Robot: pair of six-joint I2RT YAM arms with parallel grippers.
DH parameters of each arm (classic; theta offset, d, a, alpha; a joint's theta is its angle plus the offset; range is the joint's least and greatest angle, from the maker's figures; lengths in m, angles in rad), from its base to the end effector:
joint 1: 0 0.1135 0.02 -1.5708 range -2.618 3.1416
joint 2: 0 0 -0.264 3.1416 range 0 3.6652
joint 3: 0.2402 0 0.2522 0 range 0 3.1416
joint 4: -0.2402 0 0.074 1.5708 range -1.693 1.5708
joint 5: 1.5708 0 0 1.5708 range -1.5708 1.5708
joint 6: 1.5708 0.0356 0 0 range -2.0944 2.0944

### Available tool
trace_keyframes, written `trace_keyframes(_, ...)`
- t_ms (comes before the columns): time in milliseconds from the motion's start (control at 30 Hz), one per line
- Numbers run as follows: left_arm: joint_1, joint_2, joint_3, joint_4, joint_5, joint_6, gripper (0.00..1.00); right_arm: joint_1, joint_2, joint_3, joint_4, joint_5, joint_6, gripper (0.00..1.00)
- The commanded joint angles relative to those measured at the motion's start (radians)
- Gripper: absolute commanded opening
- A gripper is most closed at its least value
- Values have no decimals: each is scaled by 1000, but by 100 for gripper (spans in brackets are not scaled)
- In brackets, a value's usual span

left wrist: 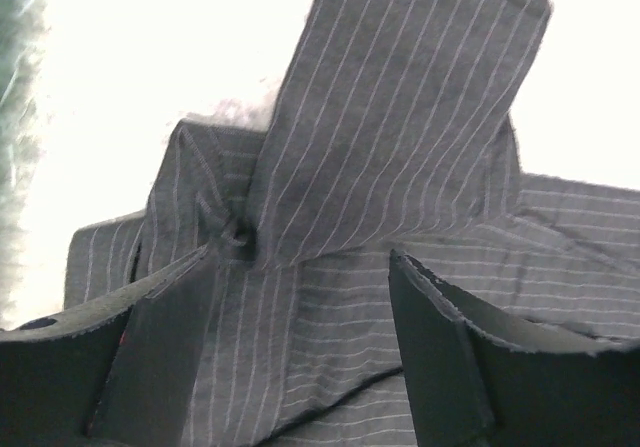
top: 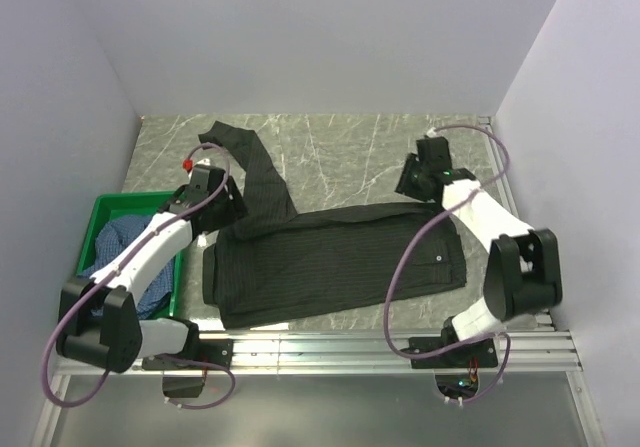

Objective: Fold and stack the long sleeve shirts
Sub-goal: Fold the shirt

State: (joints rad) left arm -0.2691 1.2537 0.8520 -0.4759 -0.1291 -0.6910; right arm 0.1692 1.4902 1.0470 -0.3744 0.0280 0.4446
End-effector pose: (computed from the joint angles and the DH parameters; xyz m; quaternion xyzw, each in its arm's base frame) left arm 0.2484 -0.0638 0.2397 -0.2179 0.9132 -0.1027 0.3287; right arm 0.3163 0.0530 0.2459 0.1327 0.9203 0.0987 0.3545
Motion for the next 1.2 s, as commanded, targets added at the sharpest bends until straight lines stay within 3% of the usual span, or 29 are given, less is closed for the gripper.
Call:
trace_keyframes(0,-2,56,64,20,-12,12,75,53,97,82,12,37,11,46)
trace_keyframes(267,-2,66,29,7,-43,8,73,130,251,99,-7,47,11,46)
trace_keyframes(467,-2,15,-5,-18,-52,25,72,207,219,2,-75,79,28,45)
trace_keyframes(700,-2,-1,-2,-27,-49,30,72,208,128,-81,-92,118,39,44)
trace_keyframes(967,-1,70,65,-29,-32,47,75,110,19,-10,-94,119,35,45)
trace_keyframes(1167,8,165,127,-13,3,38,83,-108,54,-54,-17,-11,104,52)
